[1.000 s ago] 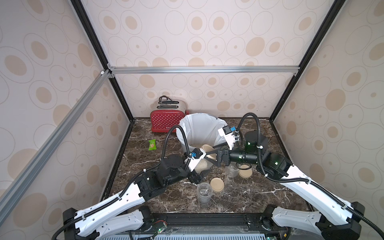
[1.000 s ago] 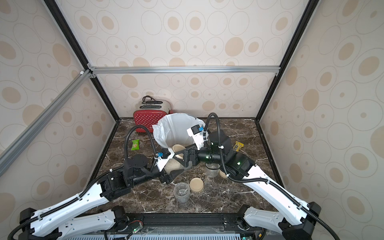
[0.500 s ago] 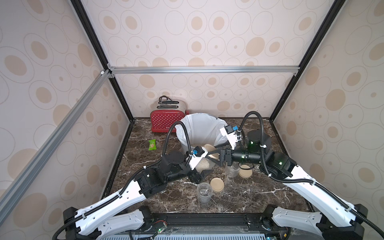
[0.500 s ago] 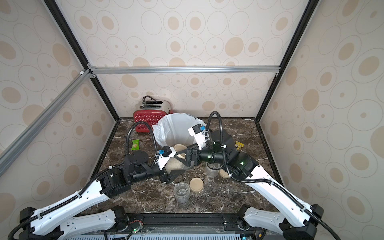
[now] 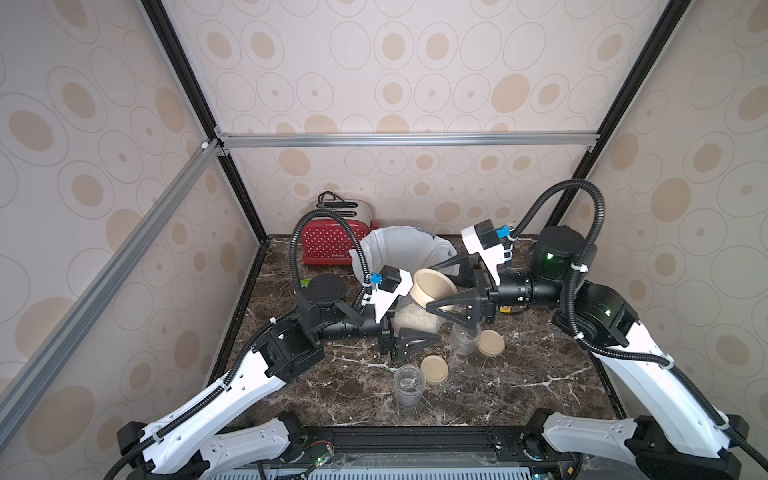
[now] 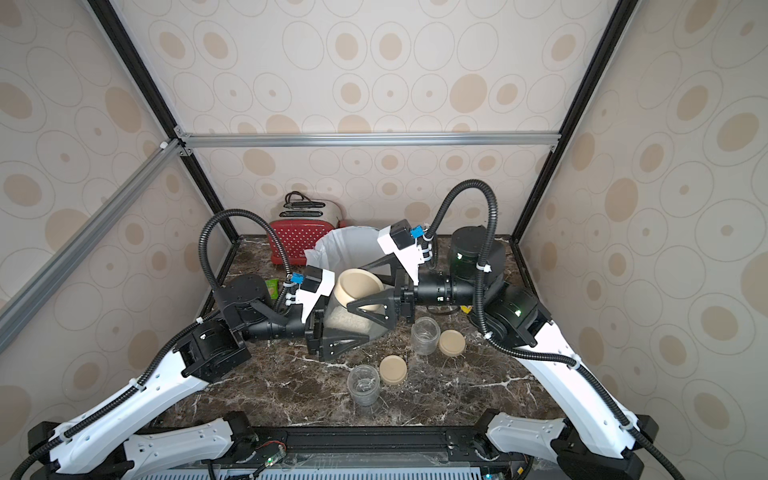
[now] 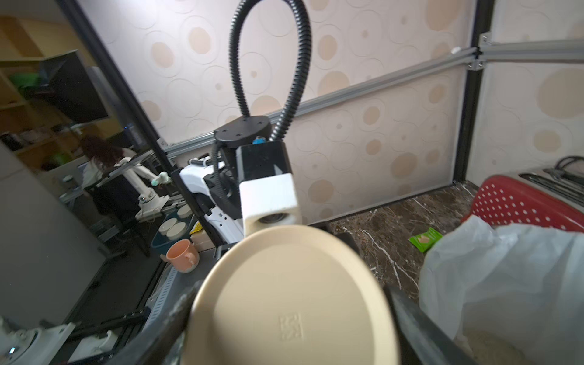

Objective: Empty moldy rice from jars
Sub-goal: Unscrew the lid from the jar.

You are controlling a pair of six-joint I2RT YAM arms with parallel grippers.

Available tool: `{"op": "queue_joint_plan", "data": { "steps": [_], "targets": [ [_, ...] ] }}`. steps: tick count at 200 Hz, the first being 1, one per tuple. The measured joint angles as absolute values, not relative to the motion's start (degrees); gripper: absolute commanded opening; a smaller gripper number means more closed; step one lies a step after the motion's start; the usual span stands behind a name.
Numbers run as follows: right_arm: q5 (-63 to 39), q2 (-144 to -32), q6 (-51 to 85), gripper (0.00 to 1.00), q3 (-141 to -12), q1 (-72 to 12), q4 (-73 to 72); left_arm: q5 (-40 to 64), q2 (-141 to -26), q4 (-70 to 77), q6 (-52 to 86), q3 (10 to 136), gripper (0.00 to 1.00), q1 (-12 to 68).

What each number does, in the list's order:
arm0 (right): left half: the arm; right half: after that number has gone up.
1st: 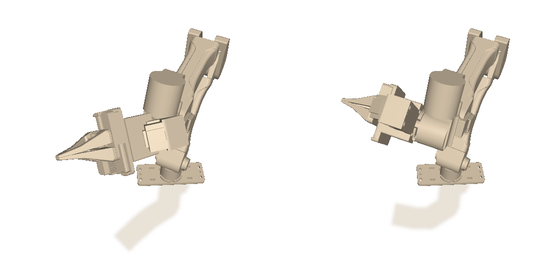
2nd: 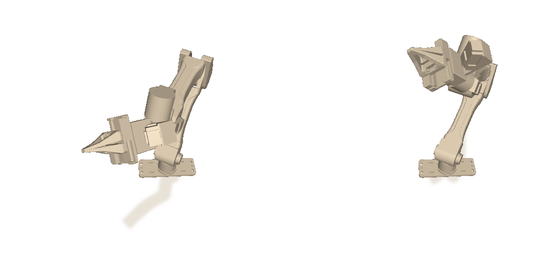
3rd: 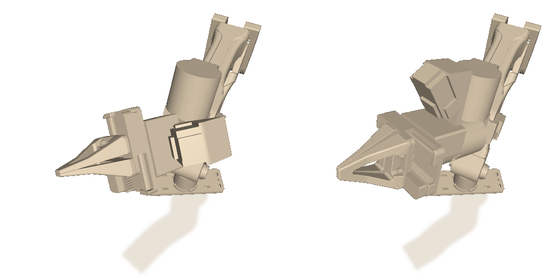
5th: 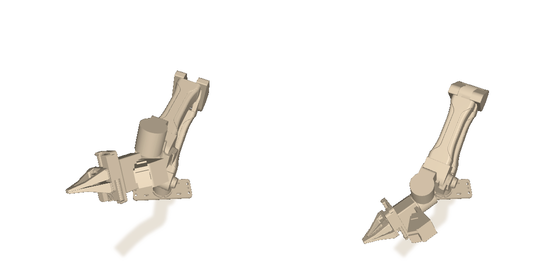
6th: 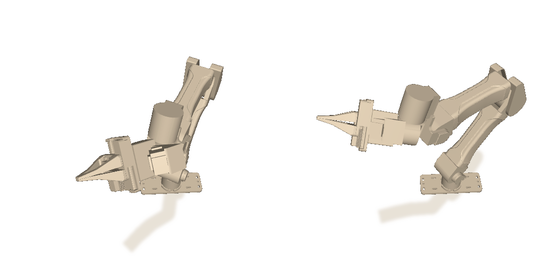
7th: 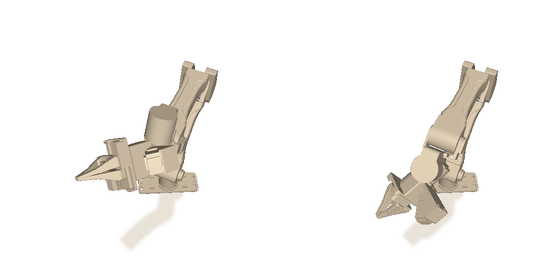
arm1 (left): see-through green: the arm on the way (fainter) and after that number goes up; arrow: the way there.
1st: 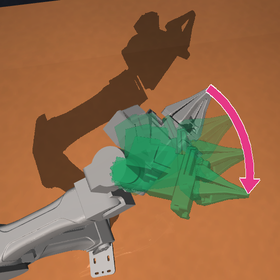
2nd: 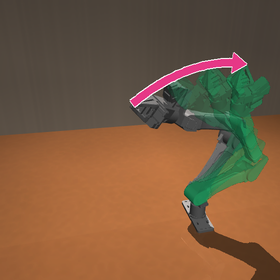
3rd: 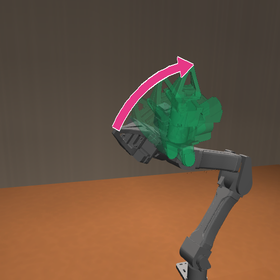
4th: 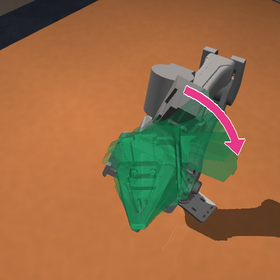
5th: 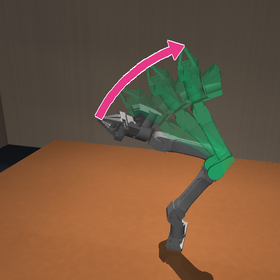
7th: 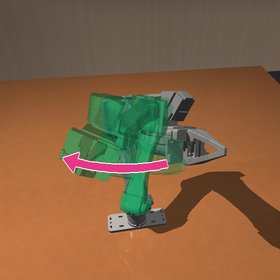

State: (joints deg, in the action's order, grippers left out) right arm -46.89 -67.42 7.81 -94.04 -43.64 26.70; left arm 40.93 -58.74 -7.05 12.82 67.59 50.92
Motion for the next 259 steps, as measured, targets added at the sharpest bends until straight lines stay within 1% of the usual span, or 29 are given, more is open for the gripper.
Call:
{"op": "queue_joint_plan", "data": {
  "steps": [34, 71, 111, 130, 154, 186, 259],
  "targets": [
    [-57.1, -71.3, 1.8, 0.63, -100.9, -43.6, 29.4, 46.6, -59.0, -5.2, 12.9, 69.3, 0.3, 51.1],
    [-61.3, -72.6, -0.4, 0.72, -101.7, -43.1, 29.6, 47.5, -58.4, -5.2, 12.9, 68.8, 0.3, 51.1],
    [-61.8, -73.4, -0.5, 0.73, -101.7, -43.0, 30.1, 46.1, -57.0, -5.1, 12.9, 67.1, 0.3, 51.2],
    [-61.7, -73.5, -0.5, 0.79, -101.7, -43.0, 30.3, 45.6, -56.7, -5.1, 12.9, 66.7, 0.3, 51.3],
    [-61.1, -73.5, -0.3, 0.91, -101.6, -43.0, 30.5, 44.6, -56.4, -5.2, 12.9, 66.5, 0.3, 51.4],
    [-58.2, -73.7, 0.6, 1.0, -101.3, -43.2, 30.6, 41.6, -57.2, -6.2, 12.3, 66.2, 0.3, 51.5],
    [-52.6, -73.5, 0.5, 1.0, -100.7, -43.3, 32.2, 36.9, -57.7, -10.0, 11.6, 63.9, 0.31, 51.5]
  ]
}}
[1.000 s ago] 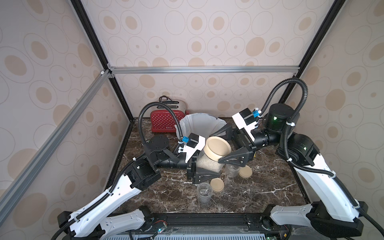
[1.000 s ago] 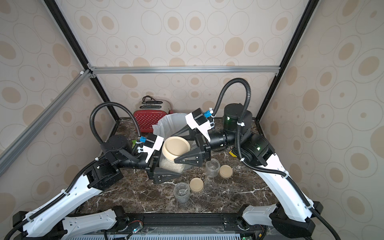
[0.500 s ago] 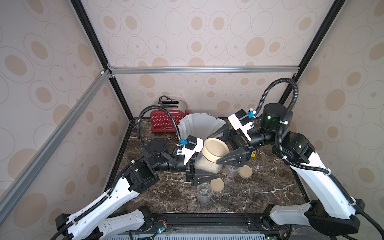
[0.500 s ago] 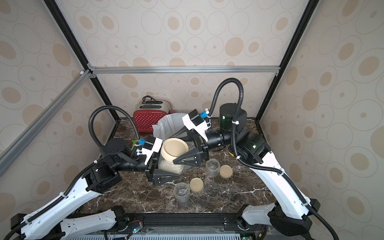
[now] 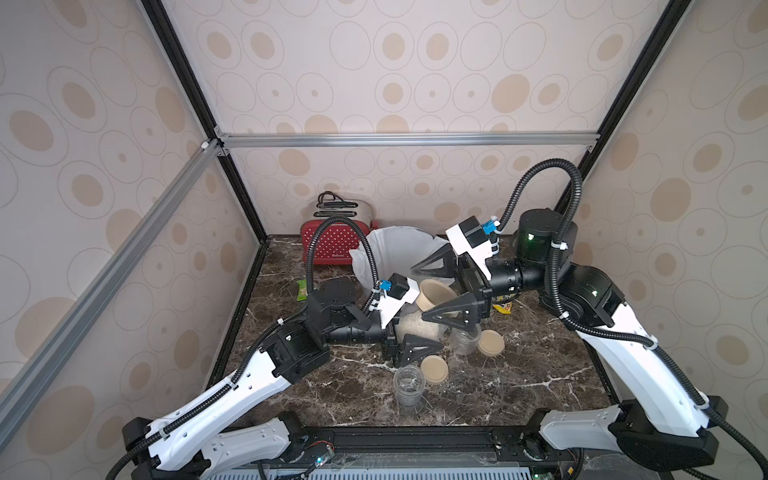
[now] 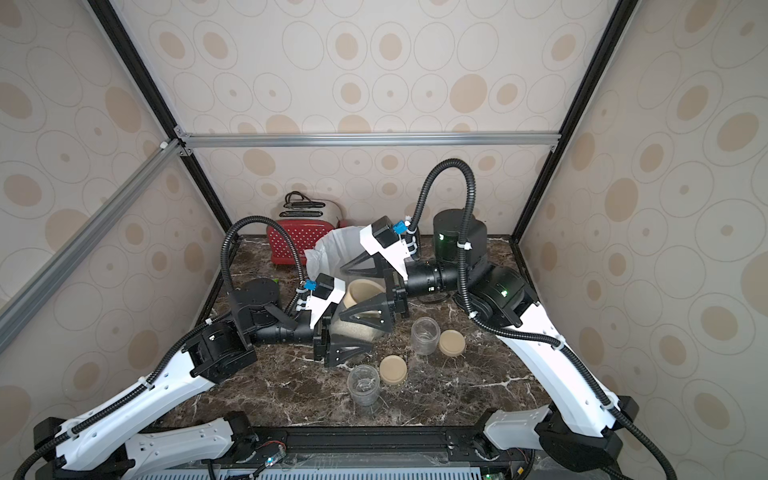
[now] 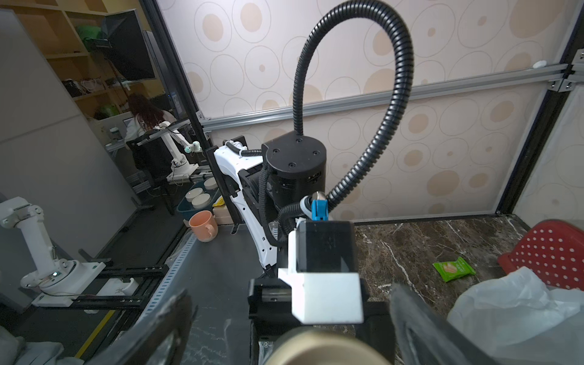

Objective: Empty moldy rice from jars
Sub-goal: Unscrew the lid from the jar.

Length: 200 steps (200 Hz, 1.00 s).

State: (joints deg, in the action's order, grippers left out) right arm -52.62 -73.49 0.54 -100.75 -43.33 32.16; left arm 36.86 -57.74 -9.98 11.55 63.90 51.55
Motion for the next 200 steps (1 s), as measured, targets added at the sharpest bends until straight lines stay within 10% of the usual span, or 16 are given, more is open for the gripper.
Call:
{"op": "queue_joint_plan", "data": {
  "steps": [200],
  "targets": [
    [-23.6, -69.6, 21.6, 1.0, -95.0, -43.2, 36.4, 13.2, -53.9, -19.2, -1.5, 63.9, 0.34, 51.6]
  ]
}}
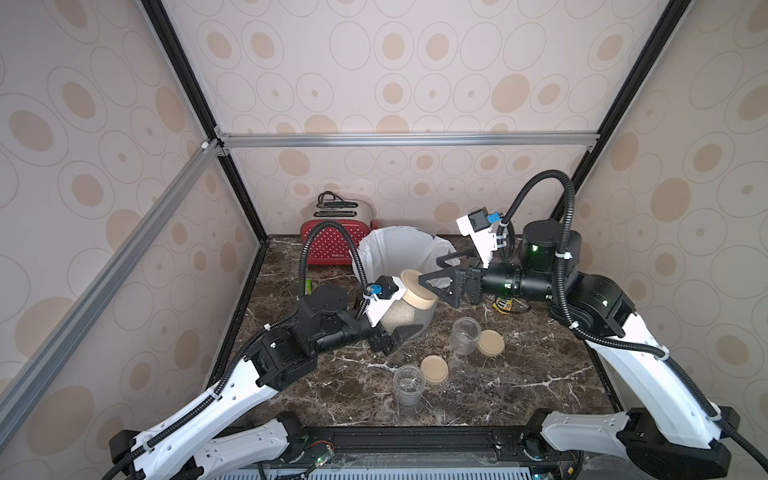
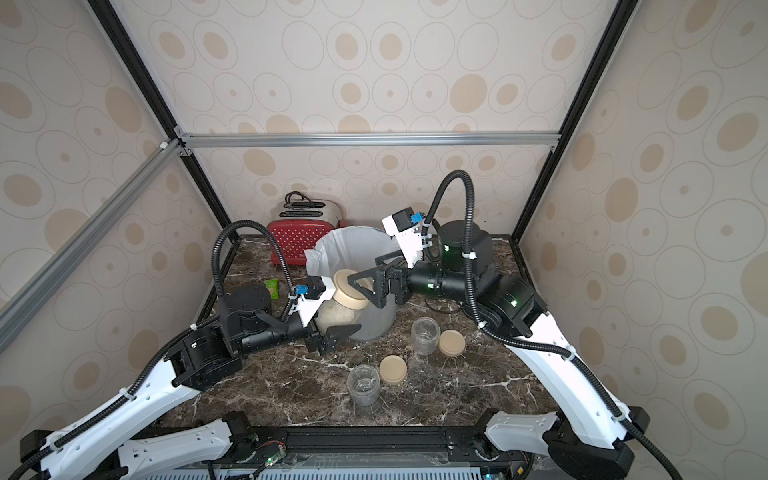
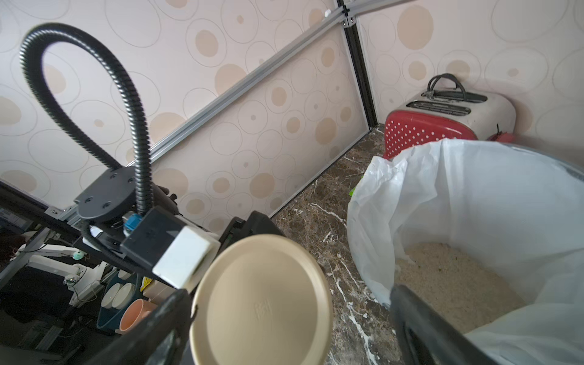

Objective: Empty moldy rice from jars
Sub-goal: Unscrew the lid from the jar.

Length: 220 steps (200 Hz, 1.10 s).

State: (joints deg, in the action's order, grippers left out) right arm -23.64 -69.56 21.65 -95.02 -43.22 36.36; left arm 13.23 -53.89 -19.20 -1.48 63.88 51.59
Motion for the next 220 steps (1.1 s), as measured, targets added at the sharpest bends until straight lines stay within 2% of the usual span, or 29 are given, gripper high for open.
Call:
{"op": "queue_joint_plan", "data": {
  "steps": [134, 220],
  "targets": [
    [-22.3, -69.0, 26.1, 1.0, -89.4, -45.5, 31.9, 9.7, -55.4, -20.7, -3.4, 63.9, 0.33, 51.6],
    [-25.8, -68.6, 26.5, 1.0, -87.1, -45.8, 31.7, 9.6, -55.6, -20.7, -3.4, 63.9, 0.33, 51.6]
  ]
}}
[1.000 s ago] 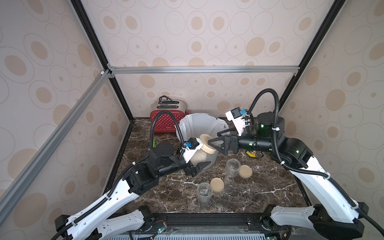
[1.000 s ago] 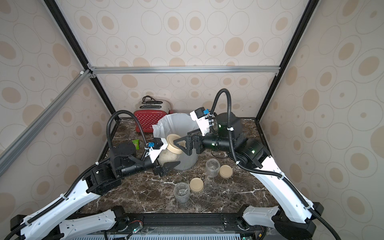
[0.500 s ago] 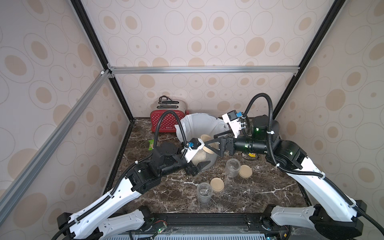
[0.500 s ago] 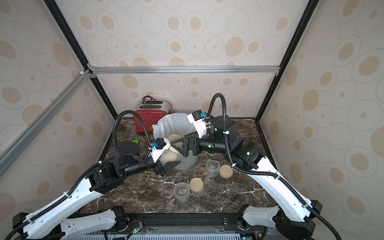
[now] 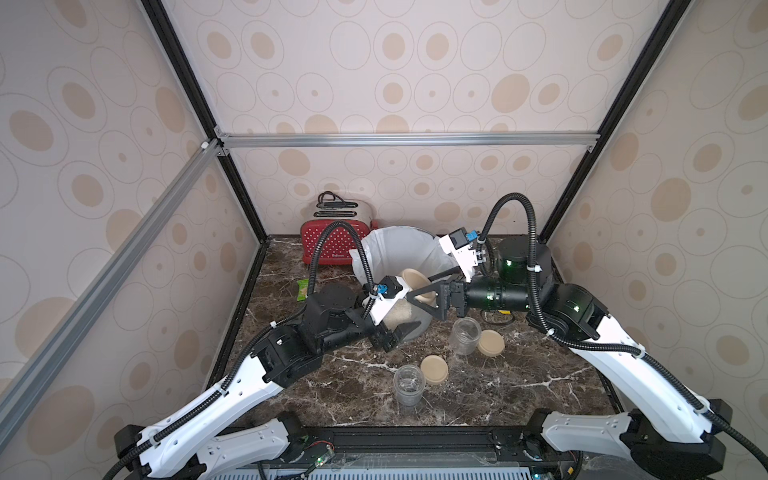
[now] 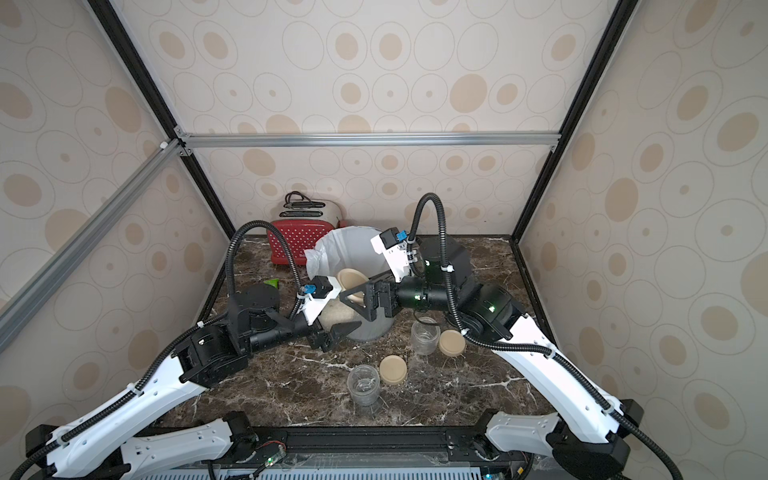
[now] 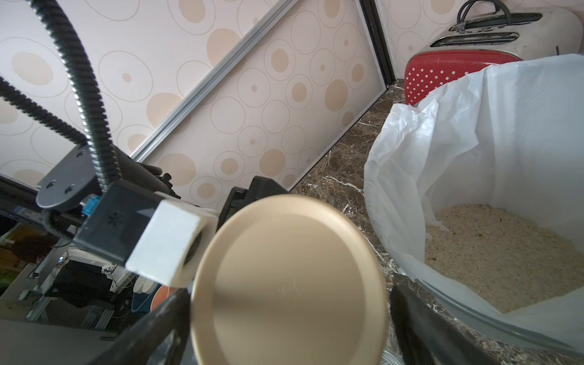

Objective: Empty moldy rice from jars
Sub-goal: Unscrew the lid from the jar.

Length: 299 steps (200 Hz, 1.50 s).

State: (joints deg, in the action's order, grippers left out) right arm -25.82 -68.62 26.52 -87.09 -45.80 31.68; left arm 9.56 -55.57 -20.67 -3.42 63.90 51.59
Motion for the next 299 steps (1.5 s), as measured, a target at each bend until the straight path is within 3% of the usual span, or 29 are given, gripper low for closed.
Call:
{"op": "queue_joint_plan", "data": {
  "steps": [91, 154, 239, 299],
  "targets": [
    [-27.0, -69.8, 24.6, 0.78, -86.9, -45.8, 31.4, 10.0, -55.7, -20.7, -3.1, 63.9, 0.32, 51.5],
    [-29.7, -69.9, 14.0, 0.77, -92.1, -45.7, 36.9, 17.5, -55.7, -20.2, -1.0, 65.1, 0.31, 51.4],
    [-49.5, -71.7, -4.5, 0.73, -103.5, -44.8, 40.4, 38.8, -56.2, -11.6, 7.9, 68.2, 0.31, 51.4],
    [-52.1, -72.1, -7.4, 0.73, -104.4, -44.8, 39.6, 41.1, -56.4, -8.6, 8.8, 68.1, 0.32, 51.5]
  ]
}}
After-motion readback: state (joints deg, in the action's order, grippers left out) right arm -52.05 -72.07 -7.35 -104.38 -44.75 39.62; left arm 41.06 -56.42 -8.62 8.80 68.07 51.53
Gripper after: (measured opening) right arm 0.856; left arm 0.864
